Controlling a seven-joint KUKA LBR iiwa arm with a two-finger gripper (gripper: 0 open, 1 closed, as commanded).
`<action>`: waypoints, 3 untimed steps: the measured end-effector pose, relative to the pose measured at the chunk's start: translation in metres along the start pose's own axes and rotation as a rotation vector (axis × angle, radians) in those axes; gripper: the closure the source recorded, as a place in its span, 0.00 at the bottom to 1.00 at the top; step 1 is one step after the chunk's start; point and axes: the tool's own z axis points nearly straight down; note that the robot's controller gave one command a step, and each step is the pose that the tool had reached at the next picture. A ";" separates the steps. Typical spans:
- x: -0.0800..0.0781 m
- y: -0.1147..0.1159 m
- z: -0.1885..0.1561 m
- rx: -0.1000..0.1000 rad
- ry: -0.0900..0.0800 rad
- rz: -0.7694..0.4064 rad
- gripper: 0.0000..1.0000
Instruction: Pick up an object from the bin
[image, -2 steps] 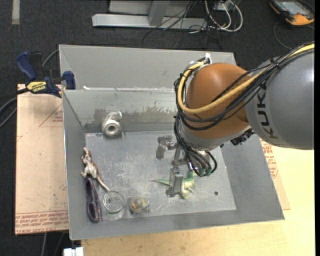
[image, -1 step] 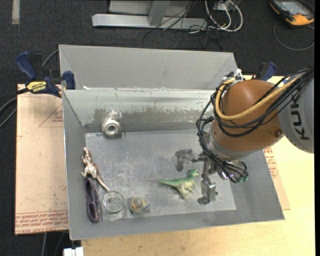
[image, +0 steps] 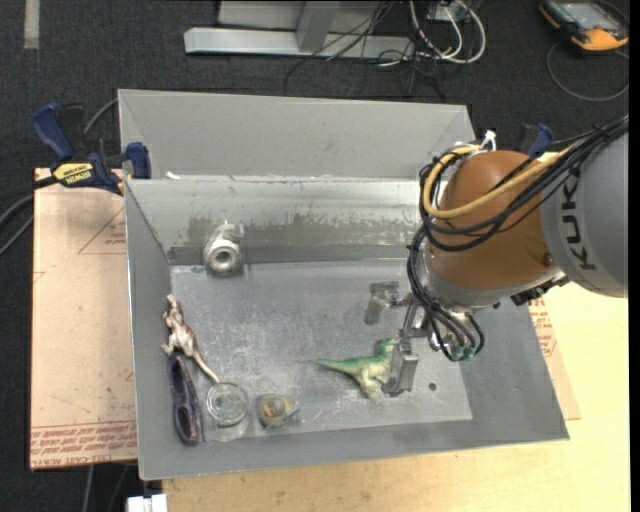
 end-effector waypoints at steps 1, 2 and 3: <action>0.009 0.024 0.018 0.000 -0.002 -0.082 0.00; 0.020 0.028 0.107 -0.001 -0.010 -0.357 0.00; 0.014 -0.022 0.108 -0.002 -0.006 -0.085 0.00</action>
Offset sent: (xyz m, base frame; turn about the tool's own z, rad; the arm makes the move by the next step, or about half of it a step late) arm -0.0243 0.0284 -0.1127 -0.3627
